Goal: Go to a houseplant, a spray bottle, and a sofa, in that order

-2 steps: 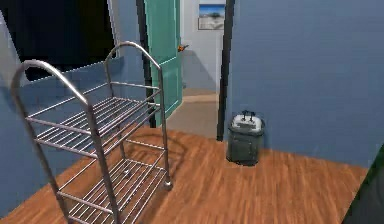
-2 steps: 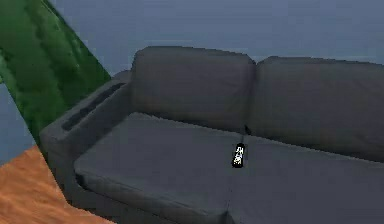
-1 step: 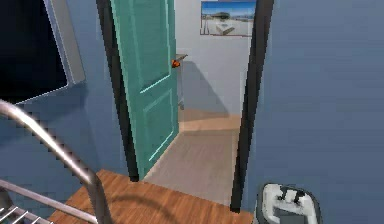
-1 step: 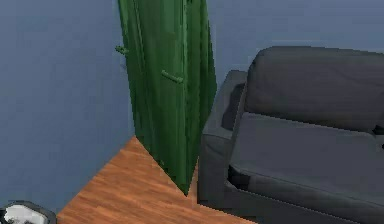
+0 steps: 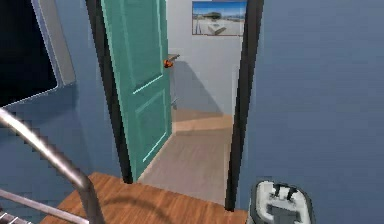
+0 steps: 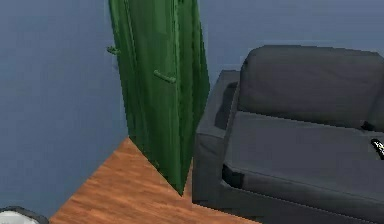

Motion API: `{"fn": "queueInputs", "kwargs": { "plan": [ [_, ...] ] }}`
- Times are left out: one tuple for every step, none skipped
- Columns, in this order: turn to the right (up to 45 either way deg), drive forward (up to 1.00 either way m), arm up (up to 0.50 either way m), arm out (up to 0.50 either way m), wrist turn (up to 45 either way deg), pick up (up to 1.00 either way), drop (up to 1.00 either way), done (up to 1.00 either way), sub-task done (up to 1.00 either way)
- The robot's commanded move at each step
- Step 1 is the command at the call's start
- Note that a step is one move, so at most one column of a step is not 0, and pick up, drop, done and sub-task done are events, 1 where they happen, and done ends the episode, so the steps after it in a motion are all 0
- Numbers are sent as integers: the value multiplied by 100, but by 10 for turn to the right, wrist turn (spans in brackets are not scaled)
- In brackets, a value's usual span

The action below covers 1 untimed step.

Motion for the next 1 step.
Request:
{"fn": "queueInputs", "kwargs": {
  "plan": [
    [30,0,0,0,0,0,0,0,0]
  ]
}}
